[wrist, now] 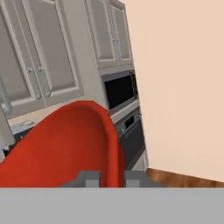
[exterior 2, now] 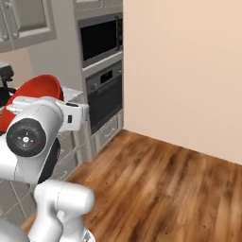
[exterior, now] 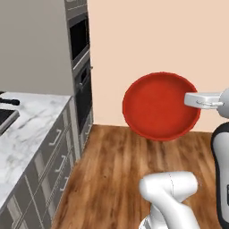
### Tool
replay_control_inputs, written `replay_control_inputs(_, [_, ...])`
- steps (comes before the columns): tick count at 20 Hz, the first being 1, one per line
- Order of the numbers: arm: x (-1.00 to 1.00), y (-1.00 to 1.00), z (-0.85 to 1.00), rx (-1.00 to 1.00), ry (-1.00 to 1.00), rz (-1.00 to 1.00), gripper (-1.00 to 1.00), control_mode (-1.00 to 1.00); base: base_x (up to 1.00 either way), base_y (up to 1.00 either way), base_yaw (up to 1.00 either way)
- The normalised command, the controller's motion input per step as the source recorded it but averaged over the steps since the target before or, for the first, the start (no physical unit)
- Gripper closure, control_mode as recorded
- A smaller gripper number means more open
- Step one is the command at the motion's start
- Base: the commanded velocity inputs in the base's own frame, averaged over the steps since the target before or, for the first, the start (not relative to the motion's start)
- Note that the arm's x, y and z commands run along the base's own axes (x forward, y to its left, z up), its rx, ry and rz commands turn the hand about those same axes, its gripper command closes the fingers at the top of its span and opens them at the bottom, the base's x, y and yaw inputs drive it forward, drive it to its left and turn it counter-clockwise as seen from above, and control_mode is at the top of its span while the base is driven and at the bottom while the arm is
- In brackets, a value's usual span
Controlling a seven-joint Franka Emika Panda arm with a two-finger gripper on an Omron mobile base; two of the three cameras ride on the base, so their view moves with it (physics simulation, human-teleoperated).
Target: Move the bowls from the cabinet to the plates on the dining table.
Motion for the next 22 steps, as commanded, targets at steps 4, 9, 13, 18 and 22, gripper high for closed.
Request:
replay_control_inputs(4, [0.00, 0.00, 0.00, 0.00, 0.00, 0.00, 1.00, 1.00, 0.10, -0.24, -0.40])
replay_control_inputs(9, [0.00, 0.00, 0.00, 0.00, 0.00, 0.00, 1.00, 1.00, 0.07, -0.28, -0.39])
replay_control_inputs(13, [0.00, 0.00, 0.00, 0.00, 0.00, 0.00, 1.00, 1.00, 0.04, -0.30, -0.38])
replay_control_inputs(18, [0.00, 0.00, 0.00, 0.00, 0.00, 0.00, 1.00, 1.00, 0.05, -0.27, -0.39])
replay_control_inputs(22, [0.00, 0.00, 0.00, 0.00, 0.00, 0.00, 1.00, 1.00, 0.05, -0.26, -0.39])
